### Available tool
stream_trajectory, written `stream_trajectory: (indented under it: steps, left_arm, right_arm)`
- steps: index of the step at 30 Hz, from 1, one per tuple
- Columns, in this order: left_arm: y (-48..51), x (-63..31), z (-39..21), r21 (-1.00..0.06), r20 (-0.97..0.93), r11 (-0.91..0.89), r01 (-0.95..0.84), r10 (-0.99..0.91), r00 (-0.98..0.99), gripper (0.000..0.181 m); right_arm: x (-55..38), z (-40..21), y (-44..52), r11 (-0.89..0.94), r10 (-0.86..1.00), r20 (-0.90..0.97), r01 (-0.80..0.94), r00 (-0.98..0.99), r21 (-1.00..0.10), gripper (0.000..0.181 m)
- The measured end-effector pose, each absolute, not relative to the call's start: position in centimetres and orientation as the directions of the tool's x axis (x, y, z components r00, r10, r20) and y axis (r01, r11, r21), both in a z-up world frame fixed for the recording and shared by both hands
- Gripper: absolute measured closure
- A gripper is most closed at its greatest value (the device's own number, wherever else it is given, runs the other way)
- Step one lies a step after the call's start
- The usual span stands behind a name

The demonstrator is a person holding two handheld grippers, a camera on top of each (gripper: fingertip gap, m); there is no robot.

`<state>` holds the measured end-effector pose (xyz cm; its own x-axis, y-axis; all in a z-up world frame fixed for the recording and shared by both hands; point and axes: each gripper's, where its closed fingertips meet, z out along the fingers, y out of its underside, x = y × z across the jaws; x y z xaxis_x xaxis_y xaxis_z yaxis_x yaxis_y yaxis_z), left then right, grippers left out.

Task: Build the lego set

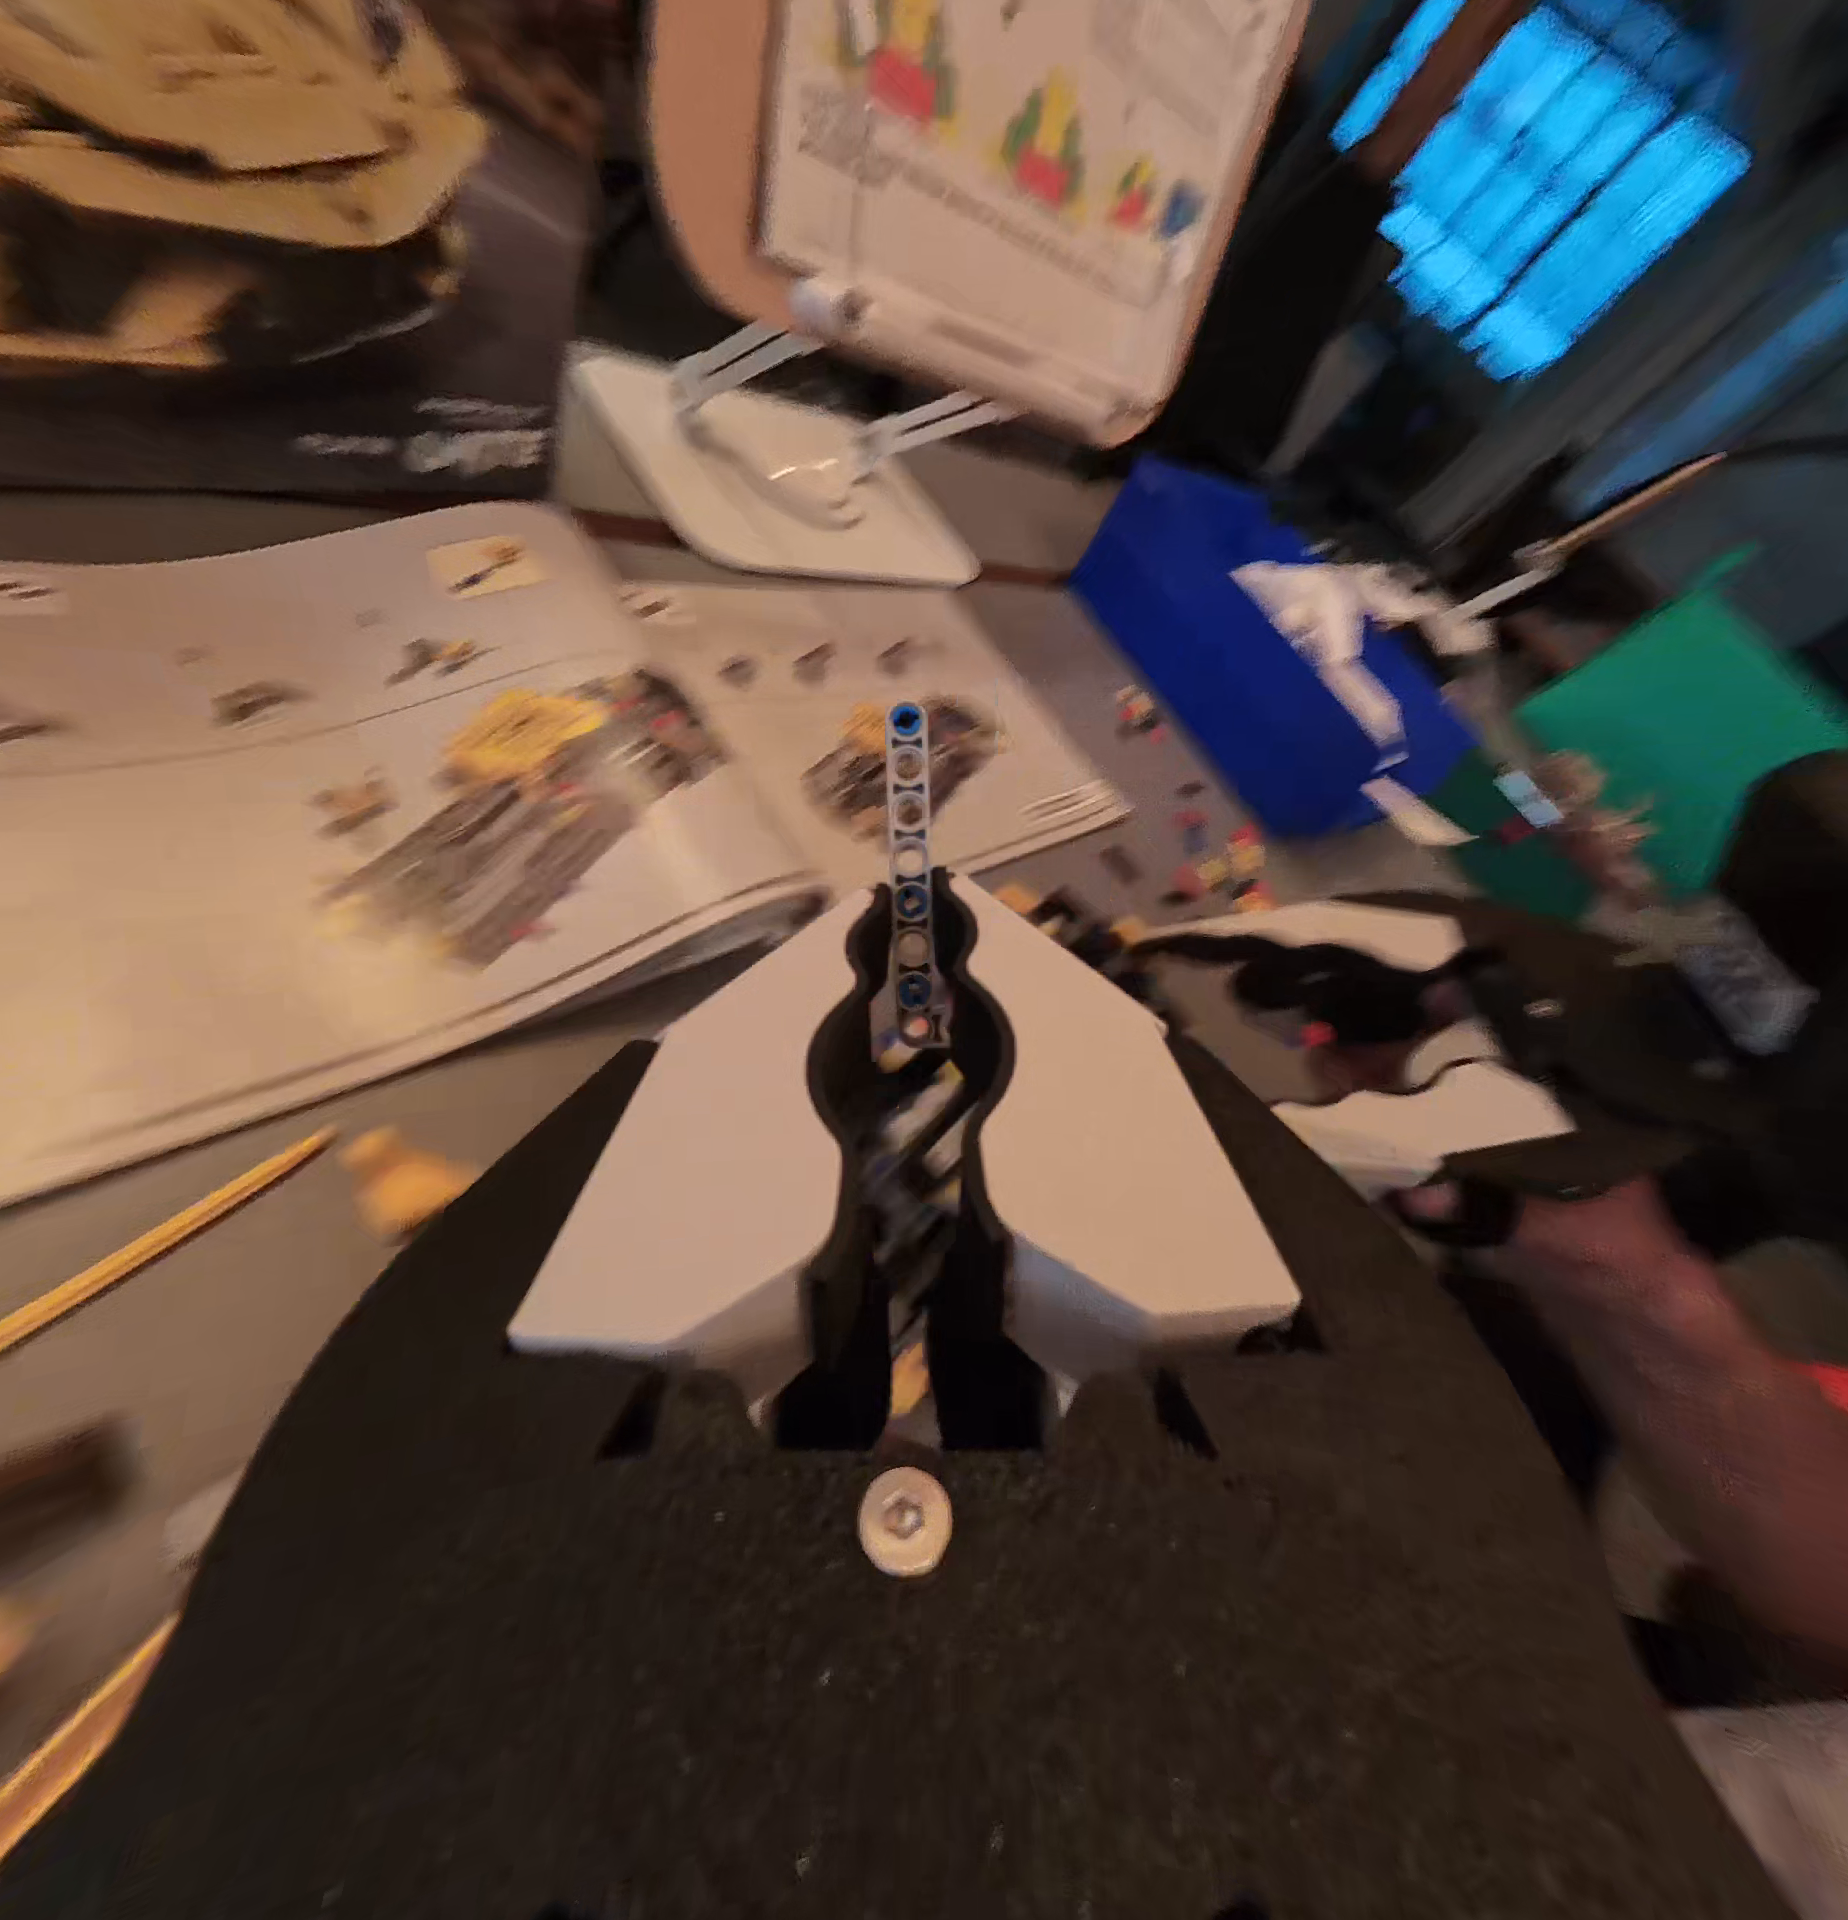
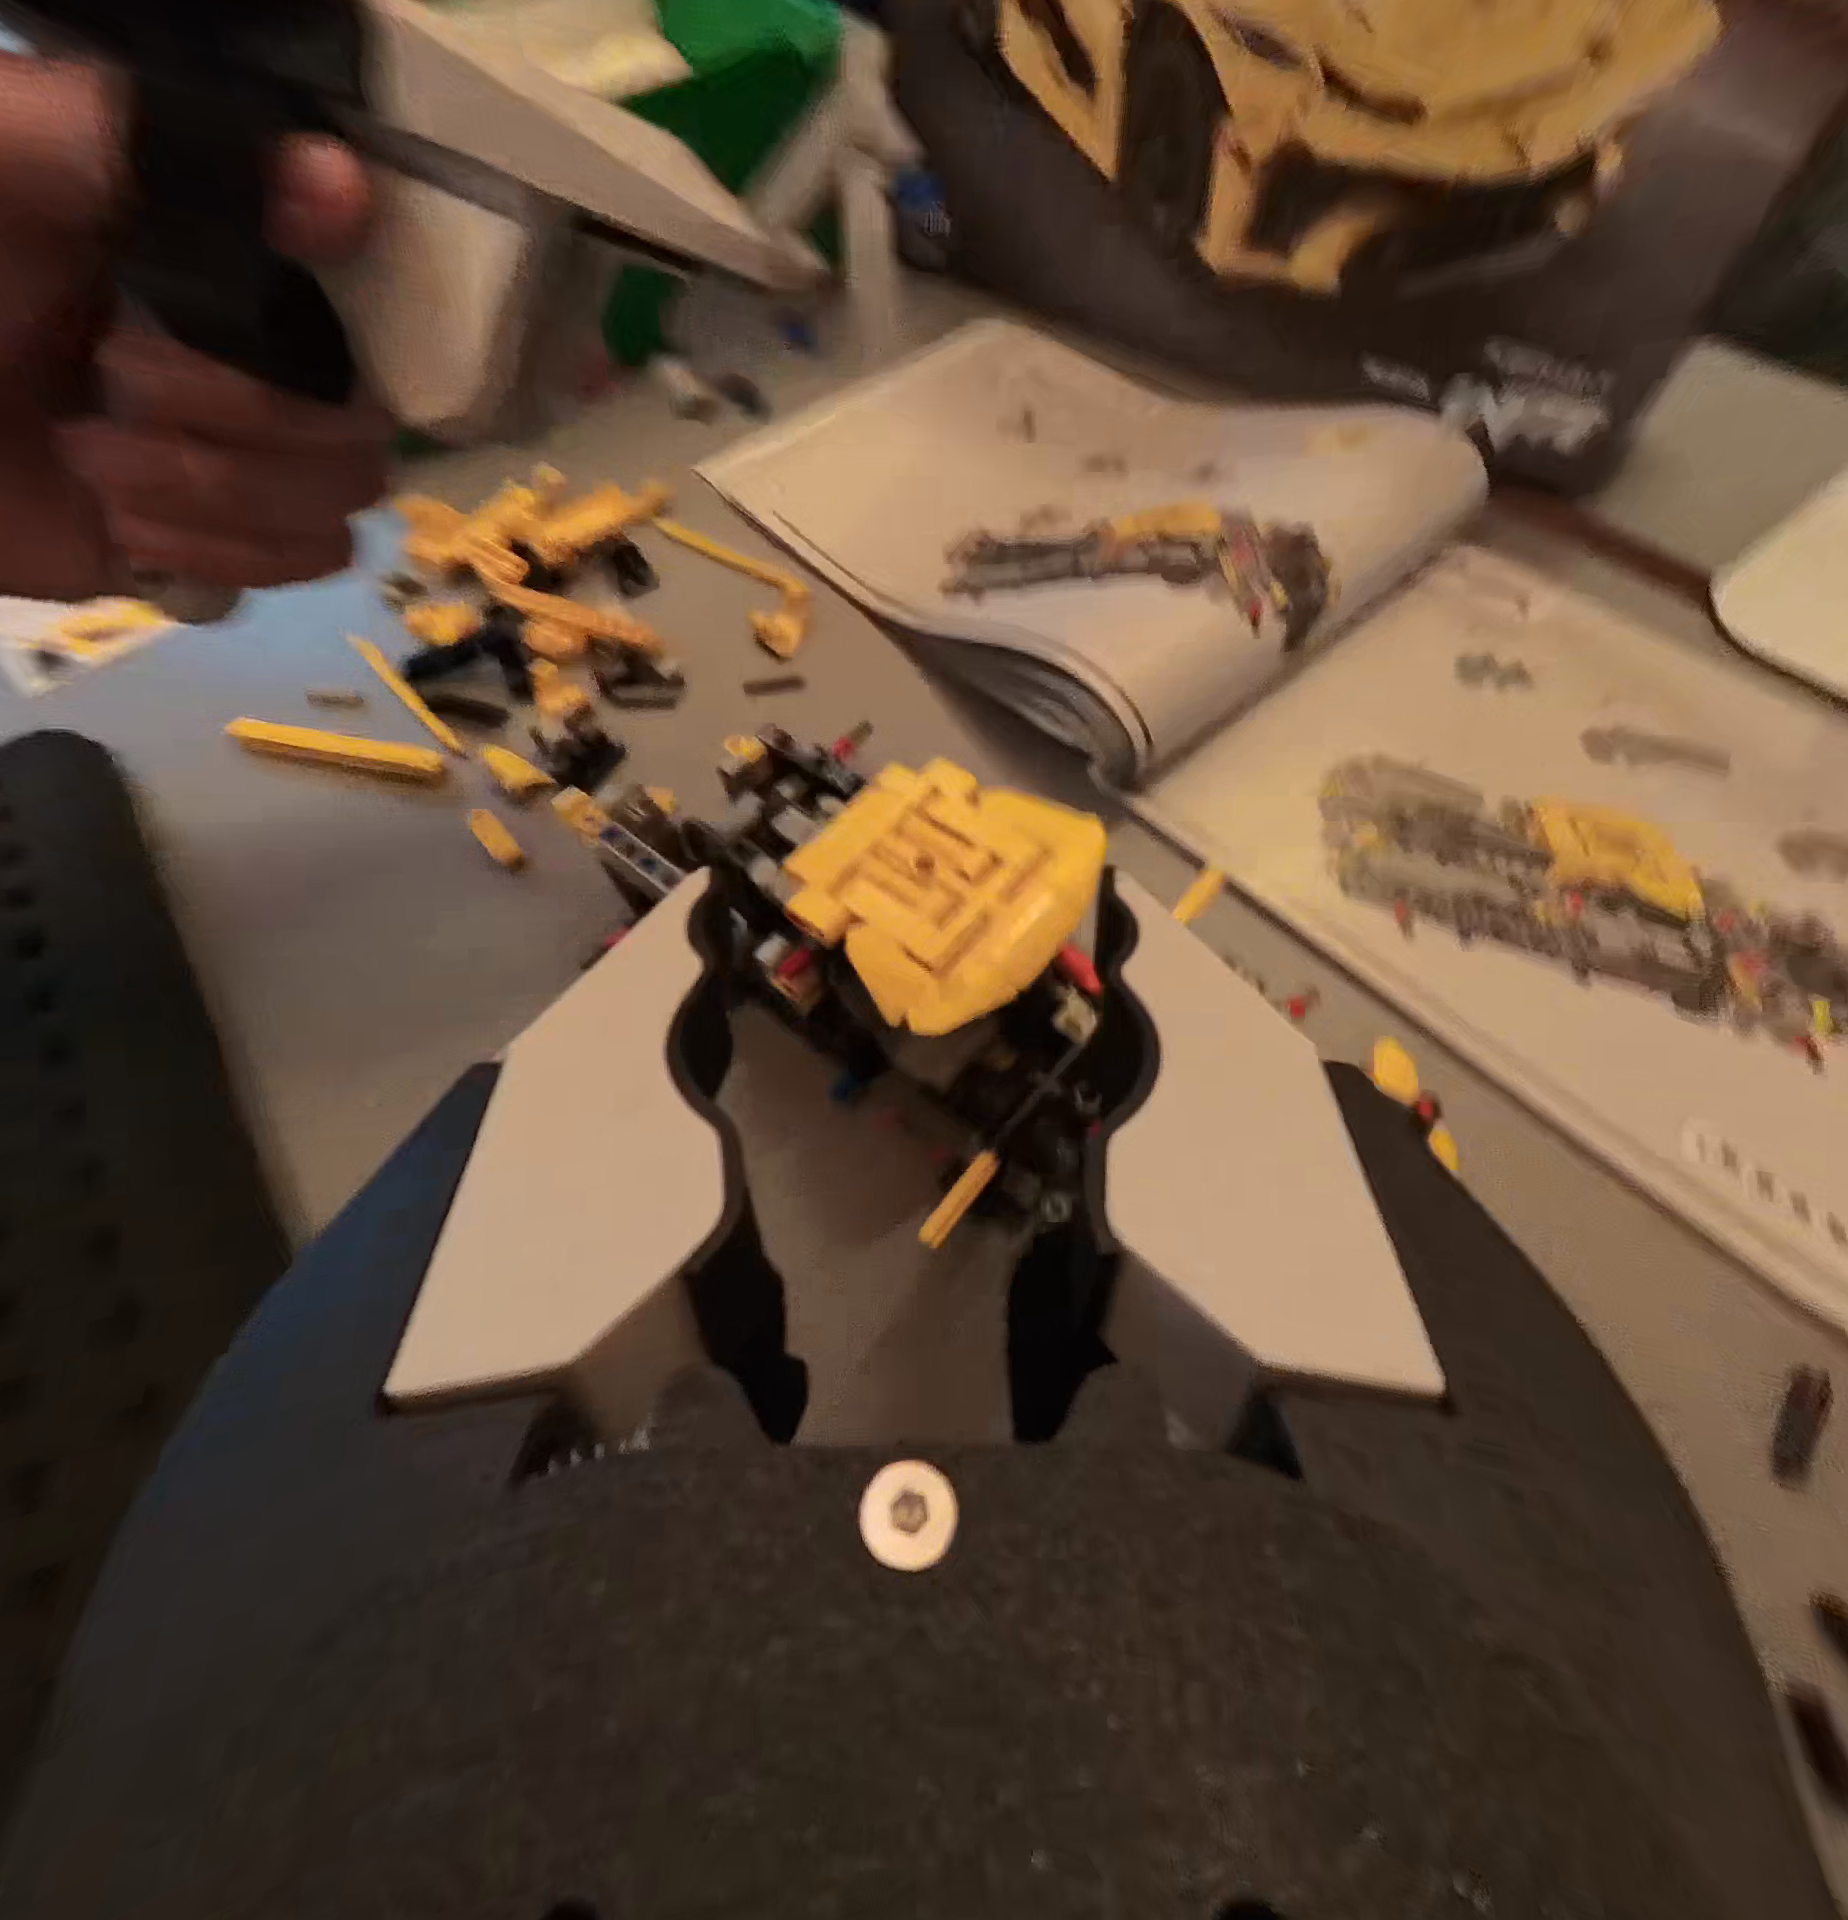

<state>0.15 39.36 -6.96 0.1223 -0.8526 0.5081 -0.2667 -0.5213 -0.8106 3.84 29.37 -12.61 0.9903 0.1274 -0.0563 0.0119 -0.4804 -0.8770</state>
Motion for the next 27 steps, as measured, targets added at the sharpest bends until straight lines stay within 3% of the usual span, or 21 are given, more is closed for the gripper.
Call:
stream_trajectory:
  steps: [3, 11, 16, 21, 27]
  left_arm:
    - [40.4, -3.6, -9.9, -0.83, 0.382, -0.455, -0.323, -0.885, 0.266, 0.174]
    - [36.6, -6.9, -12.6, -0.809, 0.438, -0.504, -0.304, -0.861, 0.26, 0.174]
    - [36.2, -8.1, -14.0, -0.809, 0.388, -0.463, -0.362, -0.883, 0.264, 0.174]
    - [36.5, -9.2, -14.1, -0.804, 0.411, -0.478, -0.354, -0.877, 0.249, 0.174]
    - [36.4, -9.7, -14.8, -0.791, 0.419, -0.478, -0.382, -0.878, 0.231, 0.174]
  right_arm:
    - [3.6, -15.0, 29.6, -0.54, -0.008, -0.067, -0.061, 0.998, -0.839, 0.076]
    - [4.3, -16.6, 32.0, -0.579, -0.211, 0.034, -0.097, 0.977, -0.809, 0.094]
    - [4.3, -17.2, 32.5, -0.62, -0.207, 0.049, -0.092, 0.977, -0.779, 0.101]
    - [3.2, -17.2, 31.0, -0.648, -0.117, 0.053, -0.036, 0.992, -0.76, 0.102]
    - [1.1, -17.2, 28.3, -0.656, 0.121, 0.005, 0.084, 0.993, -0.75, 0.101]
